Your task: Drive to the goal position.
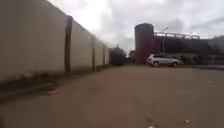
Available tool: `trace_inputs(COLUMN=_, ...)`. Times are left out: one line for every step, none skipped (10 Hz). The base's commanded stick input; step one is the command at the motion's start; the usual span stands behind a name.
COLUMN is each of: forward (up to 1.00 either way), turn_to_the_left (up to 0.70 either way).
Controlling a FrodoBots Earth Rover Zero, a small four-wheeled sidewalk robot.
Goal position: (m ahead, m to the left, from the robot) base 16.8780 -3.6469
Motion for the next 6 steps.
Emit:
trace_inputs(forward=0.85, turn_to_the_left=0.01)
trace_inputs(forward=0.85, turn_to_the_left=0.01)
trace_inputs(forward=0.85, turn_to_the_left=0.01)
trace_inputs(forward=0.85, turn_to_the_left=0.01)
trace_inputs(forward=0.85, turn_to_the_left=0.01)
trace_inputs(forward=0.85, turn_to_the_left=0.01)
